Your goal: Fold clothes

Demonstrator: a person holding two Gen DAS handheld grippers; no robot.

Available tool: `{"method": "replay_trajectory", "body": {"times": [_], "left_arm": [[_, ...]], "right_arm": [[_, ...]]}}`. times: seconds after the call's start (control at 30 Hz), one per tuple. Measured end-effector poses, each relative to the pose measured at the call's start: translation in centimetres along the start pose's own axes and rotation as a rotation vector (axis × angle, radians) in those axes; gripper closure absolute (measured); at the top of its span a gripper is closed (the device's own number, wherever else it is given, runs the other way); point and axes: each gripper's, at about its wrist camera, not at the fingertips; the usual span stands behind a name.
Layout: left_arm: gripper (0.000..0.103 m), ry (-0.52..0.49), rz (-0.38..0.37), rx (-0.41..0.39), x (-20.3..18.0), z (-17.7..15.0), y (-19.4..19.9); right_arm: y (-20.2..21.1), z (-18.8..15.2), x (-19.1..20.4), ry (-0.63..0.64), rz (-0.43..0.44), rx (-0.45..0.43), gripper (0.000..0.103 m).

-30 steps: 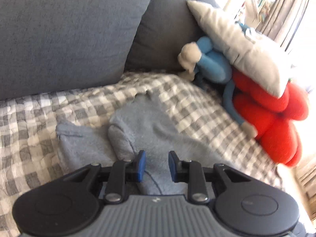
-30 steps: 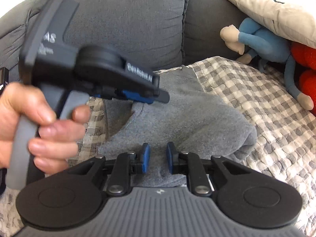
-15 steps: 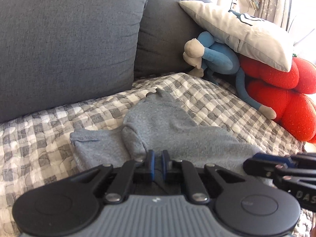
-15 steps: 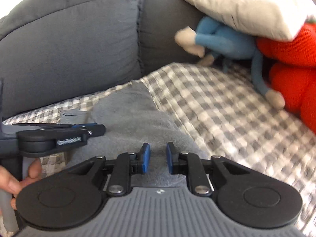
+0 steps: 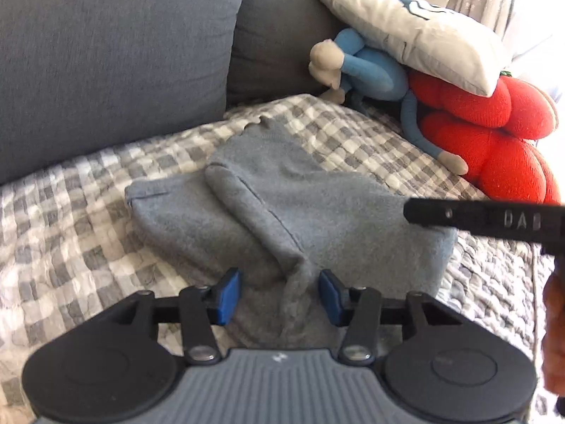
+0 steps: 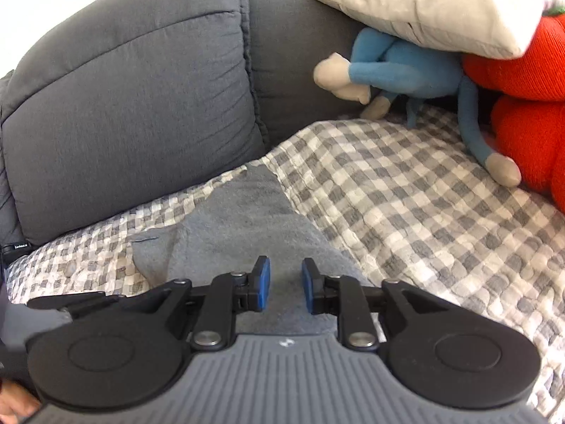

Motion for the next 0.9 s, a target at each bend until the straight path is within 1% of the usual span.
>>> {"method": "replay_trajectory", "body": {"times": [0.07,0.23,0.3,0.33,0.37,0.43,0.47,0.5,0.67,0.73,0.8,0.83,0.9], "left_arm": [[0.053,-0.006,0.012,-0.012,-0.2,-0.3,0.1],[0.053,0.012,0.011,-0.045,-0.1,-1.0,0.4],[0.053,0.01,0.014,-0.05,-0.1,-1.1,0.4],[0.053,0.014,0.01,-0.048,-0.1,-1.0,0.4],[0.053,0.016,0.006,-0.051,0.0,-1.0,0.4],[0.053,0.019,-0.002,-0.062,0.2,-1.3,0.4],[0.053,0.023,-0.009,-0.068,0.3,-1.4,0.4],[0.053,0.028,-0.016,-0.071,0.4,-1.5,0.4],[0.053,0.033,-0.032,-0.078,0.7,-1.6,0.4],[0.053,0.037,-0.04,-0.079,0.8,-1.6,0.4],[0.053,0.044,-0.047,-0.08,0.9,-1.5,0.5],[0.053,0.053,-0.057,-0.08,1.0,-1.5,0.6],[0.053,0.073,-0.077,-0.079,1.4,-1.5,0.7]], "right_arm": [[-0.5,1.0,0.9,0.048,0.0,0.016,0.077],[-3.6,5.4,1.7,0.068,-0.008,0.068,0.077],[-6.1,6.8,1.9,0.052,0.003,0.145,0.077],[-7.4,7.3,2.0,0.046,-0.007,0.193,0.077],[-8.8,7.6,2.2,0.047,-0.028,0.246,0.077],[-11.6,7.5,2.8,0.097,-0.076,0.34,0.079],[-12.0,7.8,3.3,0.127,-0.075,0.323,0.075],[-12.4,8.0,3.7,0.158,-0.074,0.303,0.075],[-14.6,9.3,4.7,0.202,-0.069,0.242,0.074],[-14.8,9.6,5.2,0.247,-0.061,0.215,0.074],[-14.2,9.7,5.7,0.289,-0.073,0.186,0.075],[-13.4,9.9,5.7,0.293,-0.074,0.155,0.076],[-11.1,10.4,5.3,0.259,-0.058,0.101,0.077]]}}
Point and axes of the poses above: each gripper's, at about its wrist camera, not at the fingertips, and y roughly against the way its jaws point, x to its left, z to its top, and after that the axes turned 7 degrees about x, right-handed
